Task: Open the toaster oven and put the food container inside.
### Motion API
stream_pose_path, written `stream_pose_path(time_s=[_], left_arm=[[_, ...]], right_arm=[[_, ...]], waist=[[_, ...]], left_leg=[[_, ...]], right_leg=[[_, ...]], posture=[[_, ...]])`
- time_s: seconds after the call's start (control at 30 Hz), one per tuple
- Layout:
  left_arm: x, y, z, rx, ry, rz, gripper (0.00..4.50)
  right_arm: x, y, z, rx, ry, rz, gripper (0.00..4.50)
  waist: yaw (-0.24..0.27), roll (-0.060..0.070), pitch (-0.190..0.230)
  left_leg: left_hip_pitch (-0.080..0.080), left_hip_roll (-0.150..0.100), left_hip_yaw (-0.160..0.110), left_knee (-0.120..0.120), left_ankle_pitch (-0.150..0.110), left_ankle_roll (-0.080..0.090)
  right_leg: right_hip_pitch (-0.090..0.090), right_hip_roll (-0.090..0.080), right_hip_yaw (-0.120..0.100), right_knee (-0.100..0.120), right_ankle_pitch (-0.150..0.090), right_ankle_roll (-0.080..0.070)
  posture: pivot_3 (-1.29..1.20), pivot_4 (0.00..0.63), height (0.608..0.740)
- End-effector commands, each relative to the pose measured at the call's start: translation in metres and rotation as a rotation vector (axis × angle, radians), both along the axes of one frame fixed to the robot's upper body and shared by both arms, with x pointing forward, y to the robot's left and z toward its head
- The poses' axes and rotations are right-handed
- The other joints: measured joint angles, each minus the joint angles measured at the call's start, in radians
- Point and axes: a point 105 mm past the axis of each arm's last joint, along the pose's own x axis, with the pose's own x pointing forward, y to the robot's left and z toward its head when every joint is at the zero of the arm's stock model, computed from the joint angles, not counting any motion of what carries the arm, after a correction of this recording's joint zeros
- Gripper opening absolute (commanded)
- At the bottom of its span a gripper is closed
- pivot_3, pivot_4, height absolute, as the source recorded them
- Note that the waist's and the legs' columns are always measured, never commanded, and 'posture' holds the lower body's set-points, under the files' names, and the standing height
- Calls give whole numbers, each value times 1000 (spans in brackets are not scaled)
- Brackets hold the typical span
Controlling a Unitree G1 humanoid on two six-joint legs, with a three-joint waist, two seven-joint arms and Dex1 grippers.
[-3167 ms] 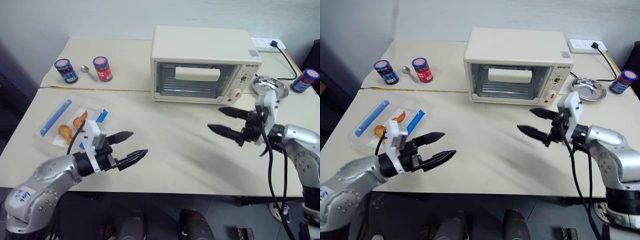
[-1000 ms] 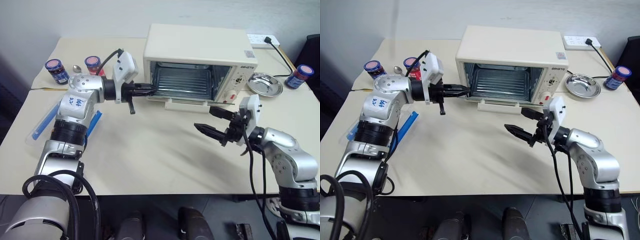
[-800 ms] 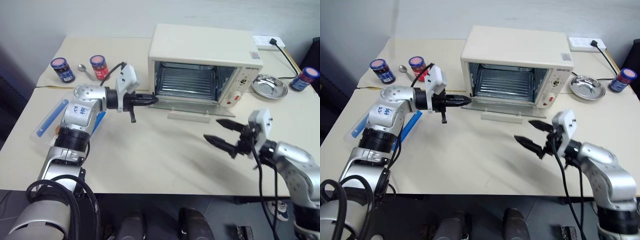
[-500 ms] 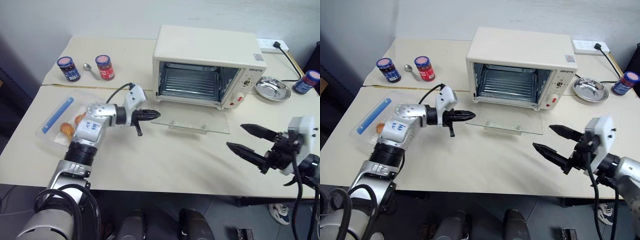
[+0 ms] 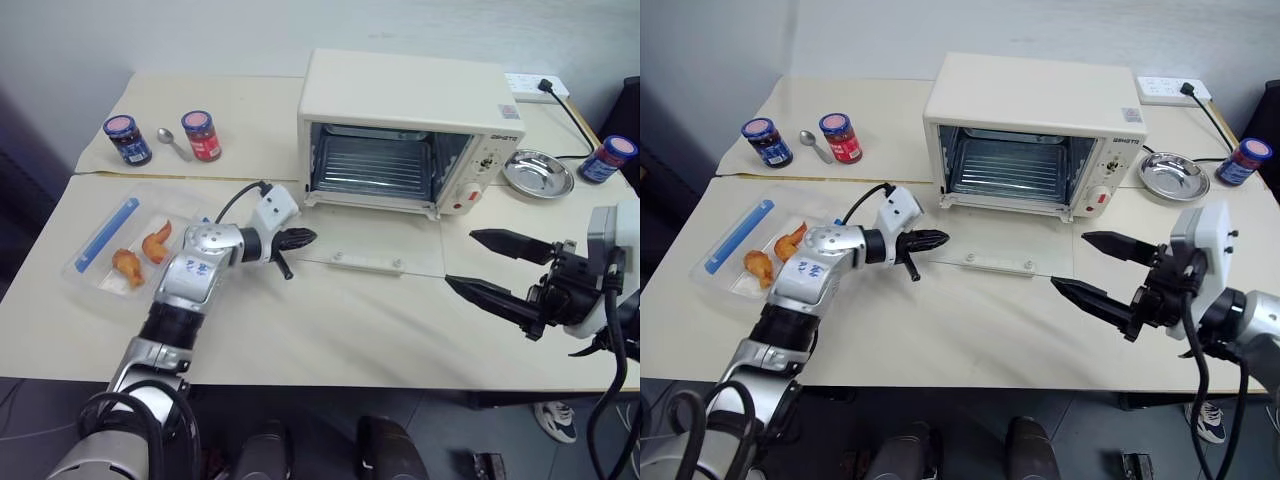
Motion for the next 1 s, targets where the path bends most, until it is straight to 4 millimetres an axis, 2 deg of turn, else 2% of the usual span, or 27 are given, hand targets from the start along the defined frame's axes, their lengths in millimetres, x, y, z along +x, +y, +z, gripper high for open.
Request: stream_pose_path(time_s=[0.03,0.13,0.27,0.37,0.5,0.6,0.73,1.0], left_arm=[[-33,21,56,-174,-95,92,401],[-59,49,71,-290,-98,272,1138],[-87,96,71,-444,-79,616,2288],[-104,127,63,-599,-69,896,3164],[-126,178,40,-733,-40,1288,4377],[-135,192,28,-772,-9,1417,4445],[-135,194,12,-802,67,1512,4445],[-114,204,-9,-835,248,1588,4445]], right_arm=[[7,7,6,-7,-4,80,4500],[15,12,6,-12,20,148,4500],[30,18,5,-5,68,224,4500],[35,22,6,-11,75,288,4500],[43,30,12,-24,50,345,4500],[47,35,13,-52,16,364,4500],[46,37,12,-52,17,384,4500],[38,38,9,-33,14,360,4500]], waist=[[-2,-1,1],[2,-1,1],[9,-1,1],[14,-3,1],[10,-3,1],[9,-3,1],[15,-6,1],[12,-6,1]], left_leg=[[0,0,-1,0,0,0],[0,0,-8,1,0,0],[0,-1,-9,2,0,1],[0,-2,-11,3,0,1],[0,-2,-12,3,-1,0],[0,-1,-11,2,-1,-1],[-1,-2,-11,2,-1,-1],[0,-1,-11,2,-1,-1]], right_leg=[[0,0,0,0,0,0],[1,-1,1,0,0,0],[2,-2,0,0,0,0],[3,-2,-2,-1,0,0],[4,-2,-2,-1,0,0],[4,-1,-3,-2,0,0],[4,-2,-3,-2,0,0],[4,-1,-3,-2,0,-1]], posture=[[0,150,740],[0,150,740],[0,150,740],[0,150,740],[0,150,740],[0,150,740],[0,150,740],[0,150,740]])
